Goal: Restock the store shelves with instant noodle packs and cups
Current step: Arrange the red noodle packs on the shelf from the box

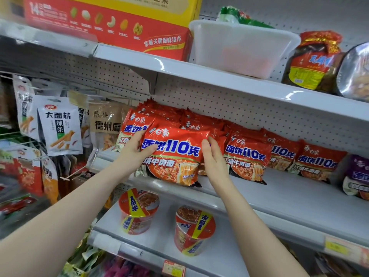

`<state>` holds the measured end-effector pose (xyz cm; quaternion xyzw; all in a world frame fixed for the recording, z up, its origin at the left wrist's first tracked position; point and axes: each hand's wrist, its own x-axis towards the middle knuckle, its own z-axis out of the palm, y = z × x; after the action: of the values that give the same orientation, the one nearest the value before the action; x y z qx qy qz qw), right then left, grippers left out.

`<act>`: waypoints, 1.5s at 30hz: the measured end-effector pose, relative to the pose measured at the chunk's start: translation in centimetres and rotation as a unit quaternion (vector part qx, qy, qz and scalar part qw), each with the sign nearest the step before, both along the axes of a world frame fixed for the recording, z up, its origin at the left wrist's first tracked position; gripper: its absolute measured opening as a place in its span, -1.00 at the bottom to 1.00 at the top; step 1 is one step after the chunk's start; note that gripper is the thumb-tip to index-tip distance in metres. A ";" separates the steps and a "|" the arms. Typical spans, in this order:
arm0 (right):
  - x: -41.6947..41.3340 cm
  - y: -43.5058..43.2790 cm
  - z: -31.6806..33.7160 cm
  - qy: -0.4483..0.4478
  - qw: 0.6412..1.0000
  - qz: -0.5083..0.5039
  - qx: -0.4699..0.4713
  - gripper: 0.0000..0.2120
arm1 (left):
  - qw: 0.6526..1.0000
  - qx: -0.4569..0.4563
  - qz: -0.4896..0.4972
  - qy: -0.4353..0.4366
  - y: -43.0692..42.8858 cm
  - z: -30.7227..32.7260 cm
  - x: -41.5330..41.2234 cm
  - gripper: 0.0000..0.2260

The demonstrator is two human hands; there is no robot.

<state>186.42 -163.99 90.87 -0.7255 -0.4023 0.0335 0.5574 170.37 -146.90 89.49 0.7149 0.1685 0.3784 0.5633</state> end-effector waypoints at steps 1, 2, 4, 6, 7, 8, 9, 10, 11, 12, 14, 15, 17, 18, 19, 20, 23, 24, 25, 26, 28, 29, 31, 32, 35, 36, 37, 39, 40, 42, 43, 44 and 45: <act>0.0 -0.3 -0.1 0.015 1.000 0.019 0.006 -0.20 | 1.000 0.007 -0.001 0.000 -0.2 0.1 0.6 -0.52; 0.1 -0.5 -0.2 0.012 1.000 0.026 0.008 -0.10 | 1.000 0.015 -0.005 -0.001 -0.5 0.3 1.2 -0.52; 0.9 -1.1 -0.4 -0.015 1.000 0.007 -0.003 -0.01 | 1.000 0.022 -0.012 -0.004 -1.2 0.6 2.5 -0.54; 1.6 -1.6 -0.2 -0.027 0.999 -0.018 0.001 -0.03 | 0.999 0.030 -0.017 -0.007 -2.0 0.8 3.8 -0.58; 2.0 -1.9 -0.1 -0.031 0.999 -0.028 0.007 -0.04 | 0.999 0.038 -0.015 -0.008 -2.2 0.9 4.5 -0.56; 2.2 -2.1 0.0 -0.041 0.998 -0.041 0.012 -0.05 | 0.999 0.049 -0.008 -0.006 -2.3 0.9 5.1 -0.55; 2.3 -2.2 0.1 -0.051 0.997 -0.055 0.012 -0.06 | 0.998 0.064 0.002 0.001 -2.4 0.9 5.7 -0.53; 2.4 -2.2 0.2 -0.059 0.996 -0.068 0.011 -0.07 | 0.996 0.086 0.017 0.012 -2.3 1.0 6.3 -0.53; 2.6 -2.1 0.1 -0.065 0.994 -0.083 0.006 -0.06 | 0.993 0.111 0.034 0.027 -2.3 0.9 6.8 -0.52; 2.8 -1.9 -0.1 -0.068 0.993 -0.096 -0.002 -0.06 | 0.988 0.136 0.049 0.044 -2.2 0.8 7.3 -0.51; 3.3 -1.6 -0.7 -0.071 0.990 -0.123 -0.022 -0.06 | 0.979 0.179 0.072 0.074 -2.0 0.4 7.9 -0.47; 3.6 -1.5 -1.0 -0.070 0.988 -0.132 -0.027 -0.06 | 0.972 0.201 0.083 0.087 -1.9 0.3 8.2 -0.43; 3.7 -1.5 -1.4 -0.080 0.985 -0.147 -0.036 -0.07 | 0.954 0.251 0.114 0.113 -1.8 -0.2 8.5 -0.38; 3.5 -1.5 -1.5 -0.108 0.980 -0.162 -0.043 -0.08 | 0.944 0.279 0.133 0.117 -1.9 -0.5 8.4 -0.36; 3.3 -1.5 -1.6 -0.156 0.969 -0.184 -0.047 -0.10 | 0.930 0.313 0.157 0.111 -2.1 -0.7 8.3 -0.34; 2.9 -1.6 -1.7 -0.220 0.952 -0.206 -0.046 -0.13 | 0.911 0.356 0.182 0.104 -2.4 -0.9 8.0 -0.33; 1.5 -1.2 -2.4 -0.399 0.889 -0.220 -0.048 -0.32 | 0.839 0.492 0.212 0.092 -3.5 -1.8 7.3 -0.32; 1.1 -0.9 -2.9 -0.436 0.873 -0.214 -0.055 -0.41 | 0.820 0.522 0.216 0.090 -3.9 -1.9 7.2 -0.36; 0.8 -0.6 -3.4 -0.456 0.862 -0.210 -0.062 -0.49 | 0.809 0.537 0.222 0.090 -4.2 -2.0 7.1 -0.42; 0.6 -0.5 -3.8 -0.462 0.859 -0.208 -0.071 -0.55 | 0.806 0.540 0.225 0.092 -4.5 -2.2 7.1 -0.46; 0.3 -0.5 -4.2 -0.458 0.858 -0.209 -0.097 -0.57 | 0.824 0.519 0.203 0.107 -4.8 -2.4 7.0 -0.51; 0.3 -0.5 -4.3 -0.458 0.857 -0.209 -0.110 -0.55 | 0.834 0.507 0.186 0.112 -4.7 -2.5 7.0 -0.53; 0.3 -0.5 -4.2 -0.457 0.856 -0.208 -0.120 -0.52 | 0.844 0.497 0.163 0.118 -4.4 -2.7 7.1 -0.52; 0.3 -0.5 -4.1 -0.453 0.858 -0.210 -0.122 -0.50 | 0.844 0.498 0.159 0.121 -4.3 -2.7 7.2 -0.51; 0.6 0.0 -3.8 -0.436 0.864 -0.214 -0.133 -0.43 | 0.837 0.503 0.164 0.138 -4.3 -2.1 7.9 -0.48; 0.9 0.2 -3.6 -0.431 0.867 -0.212 -0.133 -0.41 | 0.835 0.503 0.170 0.143 -4.4 -2.0 8.1 -0.47; 1.2 0.3 -3.5 -0.428 0.869 -0.210 -0.131 -0.41 | 0.833 0.503 0.175 0.148 -4.5 -1.8 8.3 -0.47; 1.7 0.6 -3.3 -0.428 0.870 -0.206 -0.130 -0.41 | 0.830 0.502 0.186 0.157 -4.4 -1.6 8.8 -0.46; 1.9 0.9 -3.2 -0.428 0.870 -0.206 -0.131 -0.40 | 0.829 0.501 0.191 0.160 -4.4 -1.5 9.0 -0.46; 2.2 1.3 -3.1 -0.427 0.868 -0.209 -0.140 -0.39 | 0.829 0.495 0.200 0.165 -4.3 -1.5 9.6 -0.46; 2.3 1.6 -3.1 -0.430 0.866 -0.212 -0.143 -0.37 | 0.830 0.492 0.202 0.166 -4.2 -1.5 9.9 -0.45; 2.5 1.8 -3.1 -0.434 0.863 -0.216 -0.145 -0.36 | 0.832 0.489 0.202 0.166 -4.0 -1.6 10.1 -0.44; 2.6 2.0 -3.1 -0.435 0.861 -0.219 -0.145 -0.35 | 0.835 0.486 0.199 0.164 -3.9 -1.7 10.3 -0.44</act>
<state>189.07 -162.01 87.78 -0.8083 -0.4249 -0.3506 0.2077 180.64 -150.76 87.82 0.8992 0.1921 0.3926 0.0200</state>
